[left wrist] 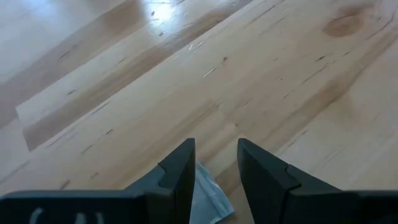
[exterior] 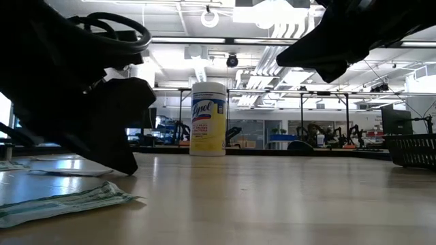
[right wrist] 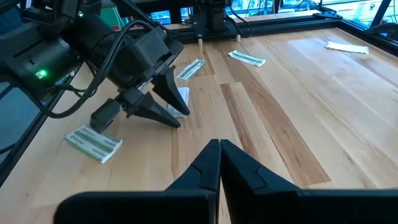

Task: Pick & Place First Aid Supplies
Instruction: Put the white bandage pad into the right black bin

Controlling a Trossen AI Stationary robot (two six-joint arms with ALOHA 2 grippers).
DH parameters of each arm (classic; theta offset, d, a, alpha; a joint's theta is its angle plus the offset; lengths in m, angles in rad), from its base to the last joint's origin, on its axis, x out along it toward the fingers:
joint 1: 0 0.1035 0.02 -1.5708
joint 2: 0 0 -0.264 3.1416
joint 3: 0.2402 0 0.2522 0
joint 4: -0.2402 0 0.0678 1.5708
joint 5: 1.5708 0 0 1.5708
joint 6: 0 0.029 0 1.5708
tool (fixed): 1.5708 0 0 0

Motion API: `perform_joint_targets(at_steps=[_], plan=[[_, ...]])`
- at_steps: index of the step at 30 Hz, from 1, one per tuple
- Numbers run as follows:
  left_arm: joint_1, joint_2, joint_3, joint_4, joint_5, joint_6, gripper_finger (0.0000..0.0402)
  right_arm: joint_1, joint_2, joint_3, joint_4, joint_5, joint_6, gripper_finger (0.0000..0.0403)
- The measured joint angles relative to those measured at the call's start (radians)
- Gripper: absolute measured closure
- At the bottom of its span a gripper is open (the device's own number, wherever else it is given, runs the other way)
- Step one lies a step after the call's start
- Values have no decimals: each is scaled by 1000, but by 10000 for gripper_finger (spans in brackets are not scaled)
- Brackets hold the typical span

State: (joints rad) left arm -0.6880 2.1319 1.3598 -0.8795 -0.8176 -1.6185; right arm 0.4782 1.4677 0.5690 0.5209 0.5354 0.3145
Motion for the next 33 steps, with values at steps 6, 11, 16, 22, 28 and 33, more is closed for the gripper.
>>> perform_joint_targets(at_steps=[6,11,16,22,28,33], plan=[[-21,0,2,-24,9,-55,283,0,0,0,8,0,3,401],[-36,-2,66,-165,0,-98,283,0,0,0,18,3,2,399],[-52,-3,66,-187,0,-144,283,0,0,0,26,7,1,401],[-55,-4,-32,-30,26,-178,283,0,0,0,28,7,2,399],[-56,-8,-70,23,12,-175,284,0,0,0,27,9,0,401],[-55,-6,-70,26,20,-165,331,0,0,0,27,10,0,400]])
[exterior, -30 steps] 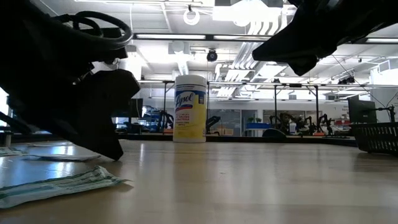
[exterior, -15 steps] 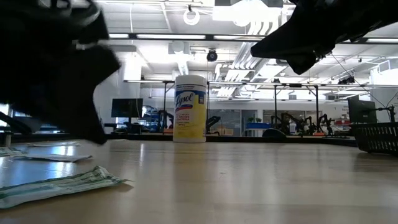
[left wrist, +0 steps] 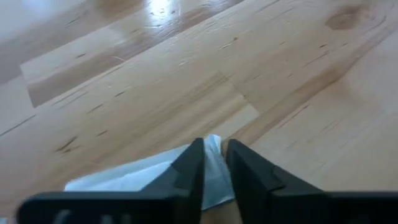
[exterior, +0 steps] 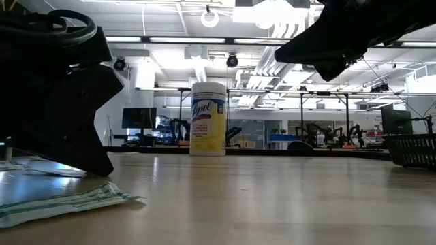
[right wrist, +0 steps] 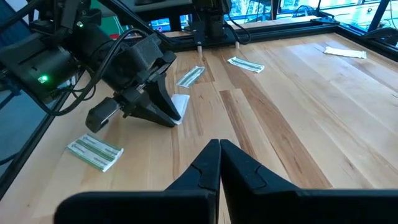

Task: Pick & Place First Aid Supplies
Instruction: Put the white bandage pad into the right black bin

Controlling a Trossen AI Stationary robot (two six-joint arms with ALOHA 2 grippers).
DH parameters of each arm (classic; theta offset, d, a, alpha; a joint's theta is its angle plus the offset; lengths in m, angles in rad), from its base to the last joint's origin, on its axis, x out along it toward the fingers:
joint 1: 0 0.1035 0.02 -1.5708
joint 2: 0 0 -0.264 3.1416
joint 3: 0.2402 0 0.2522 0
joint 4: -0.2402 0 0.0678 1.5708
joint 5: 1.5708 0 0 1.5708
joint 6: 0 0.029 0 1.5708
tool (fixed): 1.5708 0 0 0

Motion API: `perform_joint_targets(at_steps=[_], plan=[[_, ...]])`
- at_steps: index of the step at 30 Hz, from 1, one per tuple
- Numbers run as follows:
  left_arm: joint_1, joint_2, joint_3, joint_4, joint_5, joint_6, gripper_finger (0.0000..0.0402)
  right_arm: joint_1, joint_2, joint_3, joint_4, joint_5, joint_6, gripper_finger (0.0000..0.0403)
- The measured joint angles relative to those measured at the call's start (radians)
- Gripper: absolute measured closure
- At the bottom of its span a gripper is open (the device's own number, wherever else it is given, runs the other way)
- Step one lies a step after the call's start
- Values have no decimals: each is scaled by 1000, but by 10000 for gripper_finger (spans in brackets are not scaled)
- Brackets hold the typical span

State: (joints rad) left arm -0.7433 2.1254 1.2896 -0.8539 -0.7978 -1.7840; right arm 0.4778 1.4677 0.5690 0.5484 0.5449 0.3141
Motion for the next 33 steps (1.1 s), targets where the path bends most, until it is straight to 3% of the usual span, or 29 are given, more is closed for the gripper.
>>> perform_joint_targets(at_steps=[5,13,19,23,27,33], plan=[[0,2,0,5,-11,1,394,0,0,0,0,0,0,399],[3,-39,-5,9,-23,172,399,0,0,0,-1,2,-6,400],[5,-169,-21,-2,-91,391,400,0,24,0,25,-42,-59,399],[12,-291,-89,23,-104,450,401,-2,106,0,136,-64,-148,397],[11,-428,-227,142,-120,480,401,-22,223,0,335,-62,-273,388],[11,-618,-485,590,-95,717,401,-83,378,88,519,-211,-385,346]])
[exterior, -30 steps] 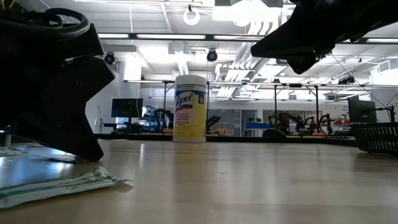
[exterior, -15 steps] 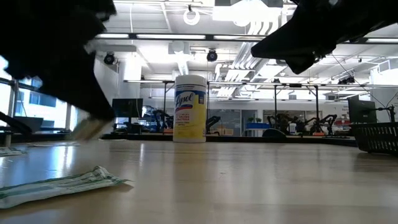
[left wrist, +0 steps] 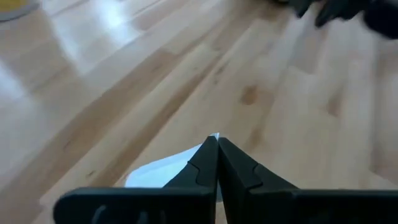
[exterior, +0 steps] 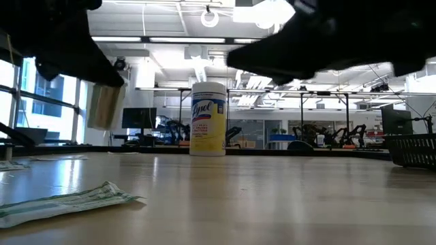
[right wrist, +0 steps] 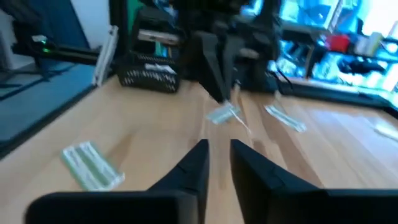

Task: Pick & Place First Aid Supplies
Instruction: Put the white bandage pad into the right black bin

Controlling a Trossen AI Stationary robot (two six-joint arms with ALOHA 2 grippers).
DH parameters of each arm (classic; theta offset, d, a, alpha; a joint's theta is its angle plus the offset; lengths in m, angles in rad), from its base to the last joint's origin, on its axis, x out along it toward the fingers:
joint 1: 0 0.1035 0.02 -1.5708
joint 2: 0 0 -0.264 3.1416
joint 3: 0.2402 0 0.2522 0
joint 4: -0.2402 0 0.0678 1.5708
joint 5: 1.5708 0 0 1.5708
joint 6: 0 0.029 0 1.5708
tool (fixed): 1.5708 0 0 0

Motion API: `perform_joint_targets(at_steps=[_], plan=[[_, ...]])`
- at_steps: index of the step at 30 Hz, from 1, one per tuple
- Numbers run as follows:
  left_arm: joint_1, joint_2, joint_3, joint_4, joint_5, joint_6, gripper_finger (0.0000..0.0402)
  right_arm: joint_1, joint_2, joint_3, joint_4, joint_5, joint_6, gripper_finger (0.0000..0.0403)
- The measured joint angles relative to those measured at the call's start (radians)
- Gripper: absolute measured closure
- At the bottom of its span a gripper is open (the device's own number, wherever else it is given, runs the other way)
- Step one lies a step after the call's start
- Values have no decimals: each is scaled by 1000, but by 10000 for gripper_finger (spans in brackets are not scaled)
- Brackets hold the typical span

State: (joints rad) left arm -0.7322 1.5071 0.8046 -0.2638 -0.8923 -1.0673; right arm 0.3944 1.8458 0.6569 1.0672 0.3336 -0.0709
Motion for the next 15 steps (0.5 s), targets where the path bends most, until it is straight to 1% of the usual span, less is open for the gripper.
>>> perform_joint_targets(at_steps=[4,7,8,11,15], plan=[[1,-56,-108,363,49,267,401,-23,87,137,-64,-63,-57,303],[0,-55,-146,567,122,445,402,-32,146,253,-142,-113,-67,274],[1,-55,-151,608,148,479,401,-37,165,293,-164,-115,-70,266],[1,-56,-153,658,171,529,401,-38,191,382,-266,-60,-93,251],[0,-56,-151,691,163,575,401,-40,196,448,-408,-56,-98,248]])
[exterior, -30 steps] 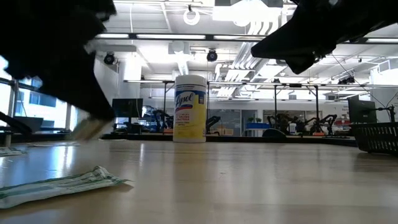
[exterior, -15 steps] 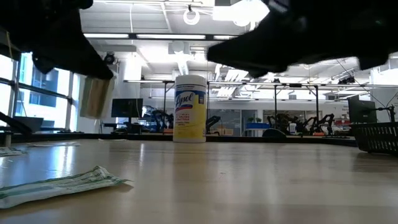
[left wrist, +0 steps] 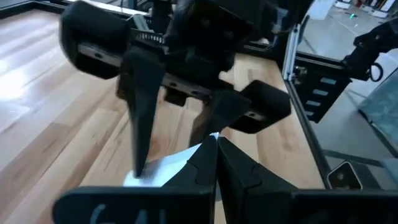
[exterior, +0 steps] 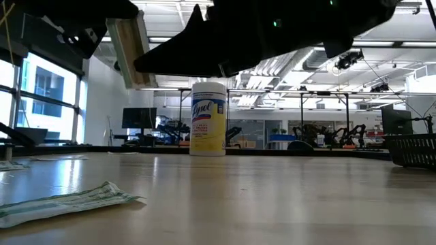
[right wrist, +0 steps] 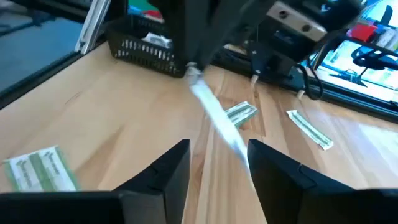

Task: Pick & Place First Aid Supplies
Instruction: Put the white bandage pad into the right black bin

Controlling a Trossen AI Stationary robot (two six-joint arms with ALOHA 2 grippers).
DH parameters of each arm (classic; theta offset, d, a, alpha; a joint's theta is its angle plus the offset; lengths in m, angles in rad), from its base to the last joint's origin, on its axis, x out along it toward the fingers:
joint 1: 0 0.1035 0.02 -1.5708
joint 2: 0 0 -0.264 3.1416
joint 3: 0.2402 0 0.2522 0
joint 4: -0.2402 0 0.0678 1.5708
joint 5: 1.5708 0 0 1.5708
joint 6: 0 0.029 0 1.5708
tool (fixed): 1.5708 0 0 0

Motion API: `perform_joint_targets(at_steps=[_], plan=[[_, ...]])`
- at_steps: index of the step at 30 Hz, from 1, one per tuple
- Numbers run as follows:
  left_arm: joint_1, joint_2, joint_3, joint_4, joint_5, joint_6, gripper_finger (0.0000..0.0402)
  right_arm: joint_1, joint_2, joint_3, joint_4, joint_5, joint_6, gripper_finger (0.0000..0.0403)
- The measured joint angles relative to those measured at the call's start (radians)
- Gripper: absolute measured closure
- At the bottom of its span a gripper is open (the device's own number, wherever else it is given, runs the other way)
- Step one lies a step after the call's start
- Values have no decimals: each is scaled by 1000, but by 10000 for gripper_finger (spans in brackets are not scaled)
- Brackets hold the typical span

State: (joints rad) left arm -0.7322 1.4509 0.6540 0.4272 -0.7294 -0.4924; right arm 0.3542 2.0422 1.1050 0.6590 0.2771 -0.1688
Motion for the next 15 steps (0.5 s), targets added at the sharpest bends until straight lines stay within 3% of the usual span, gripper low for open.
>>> perform_joint_targets(at_steps=[6,15], plan=[[6,0,-2,35,2,18,401,2,0,9,-5,-5,-14,278],[14,0,-1,56,13,44,401,0,0,9,18,-34,-11,393]])
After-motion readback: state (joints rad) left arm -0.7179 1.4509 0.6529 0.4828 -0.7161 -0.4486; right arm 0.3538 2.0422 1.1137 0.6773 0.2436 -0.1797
